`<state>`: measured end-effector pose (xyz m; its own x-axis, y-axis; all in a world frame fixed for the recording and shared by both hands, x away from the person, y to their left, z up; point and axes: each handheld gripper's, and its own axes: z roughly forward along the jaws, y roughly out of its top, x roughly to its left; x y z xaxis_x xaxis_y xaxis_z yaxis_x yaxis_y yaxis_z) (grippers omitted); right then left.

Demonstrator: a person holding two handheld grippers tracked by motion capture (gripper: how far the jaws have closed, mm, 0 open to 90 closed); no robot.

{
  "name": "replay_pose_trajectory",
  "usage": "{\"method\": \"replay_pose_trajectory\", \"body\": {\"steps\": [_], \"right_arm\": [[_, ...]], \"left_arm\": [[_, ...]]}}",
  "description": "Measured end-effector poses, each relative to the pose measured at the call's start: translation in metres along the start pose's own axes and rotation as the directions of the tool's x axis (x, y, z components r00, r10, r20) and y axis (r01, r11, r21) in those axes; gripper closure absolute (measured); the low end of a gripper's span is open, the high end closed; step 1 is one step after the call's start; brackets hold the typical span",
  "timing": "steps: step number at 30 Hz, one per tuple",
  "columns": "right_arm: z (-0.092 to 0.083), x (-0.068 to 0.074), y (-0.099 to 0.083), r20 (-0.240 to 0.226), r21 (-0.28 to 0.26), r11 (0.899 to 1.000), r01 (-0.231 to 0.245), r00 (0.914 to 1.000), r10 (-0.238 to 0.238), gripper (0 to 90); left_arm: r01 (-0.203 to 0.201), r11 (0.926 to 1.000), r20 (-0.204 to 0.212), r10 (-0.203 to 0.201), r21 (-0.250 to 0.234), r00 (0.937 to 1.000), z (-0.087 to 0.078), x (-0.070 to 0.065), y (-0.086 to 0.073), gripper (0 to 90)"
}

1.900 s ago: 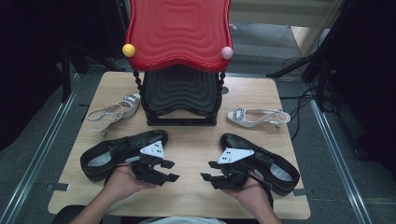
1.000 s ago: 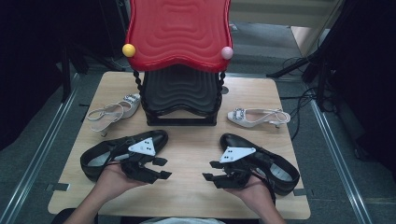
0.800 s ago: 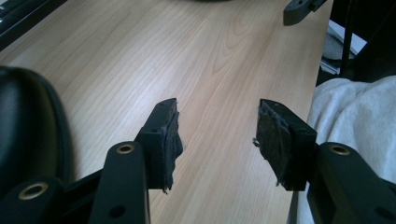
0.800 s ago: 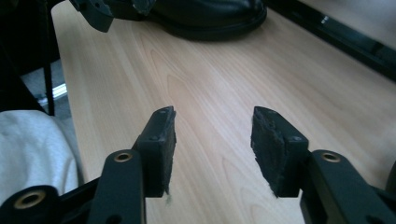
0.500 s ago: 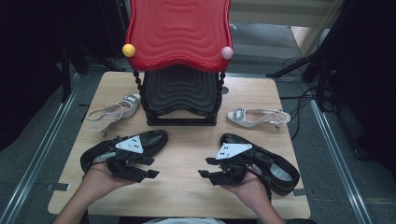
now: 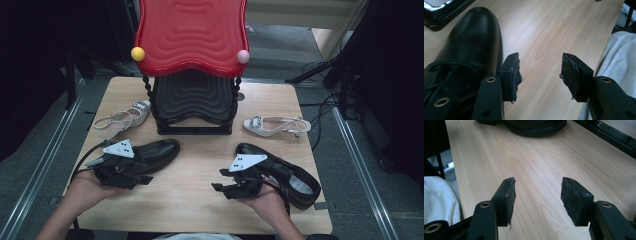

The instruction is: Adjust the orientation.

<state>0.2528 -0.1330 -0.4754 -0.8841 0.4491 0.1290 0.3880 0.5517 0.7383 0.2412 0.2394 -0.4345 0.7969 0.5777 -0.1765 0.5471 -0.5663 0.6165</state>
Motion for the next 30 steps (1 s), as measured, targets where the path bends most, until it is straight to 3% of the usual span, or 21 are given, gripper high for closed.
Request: {"method": "replay_pose_trajectory", "body": {"steps": [3, 5, 9, 16, 22, 26, 30], "right_arm": [[0.001, 0.001, 0.0, 0.001, 0.002, 1.0, 0.003, 1.0, -0.003, 46.0], [0.001, 0.001, 0.0, -0.012, 0.0, 1.0, -0.021, 0.9997, 0.021, 47.2], [0.004, -0.001, 0.001, -0.029, 0.021, 0.998, -0.056, 0.998, 0.057, 44.3], [0.006, -0.001, 0.001, -0.011, 0.035, 0.998, -0.045, 0.9989, 0.045, 42.3], [0.008, 0.0, 0.001, -0.001, 0.047, 0.998, -0.039, 0.9992, 0.039, 42.3], [0.008, -0.001, 0.0, 0.002, 0.053, 0.998, -0.038, 0.9993, 0.038, 42.2], [0.008, 0.0, 0.0, 0.005, 0.054, 0.998, -0.03, 0.9996, 0.029, 42.1]], "left_arm": [[0.005, 1.0, -0.009, -0.005, 0.002, 0.9999, -0.004, 0.002, -0.003, 49.4], [0.011, 0.9998, -0.036, -0.01, 0.014, 0.9993, -0.009, 0.005, -0.006, 49.2], [0.036, 0.9993, -0.052, -0.036, 0.0, 0.998, -0.016, 0.01, -0.012, 49.2], [0.081, 0.9967, -0.082, -0.081, -0.004, 0.9933, -0.031, 0.018, -0.026, 49.4], [0.127, 0.992, -0.12, -0.126, -0.003, 0.9848, -0.044, 0.028, -0.043, 49.0], [0.15, 0.9887, -0.133, -0.149, 0.002, 0.9799, -0.044, 0.035, -0.05, 48.9], [0.18, 0.9834, -0.124, -0.177, 0.017, 0.9764, -0.032, 0.045, -0.052, 49.0]]}}
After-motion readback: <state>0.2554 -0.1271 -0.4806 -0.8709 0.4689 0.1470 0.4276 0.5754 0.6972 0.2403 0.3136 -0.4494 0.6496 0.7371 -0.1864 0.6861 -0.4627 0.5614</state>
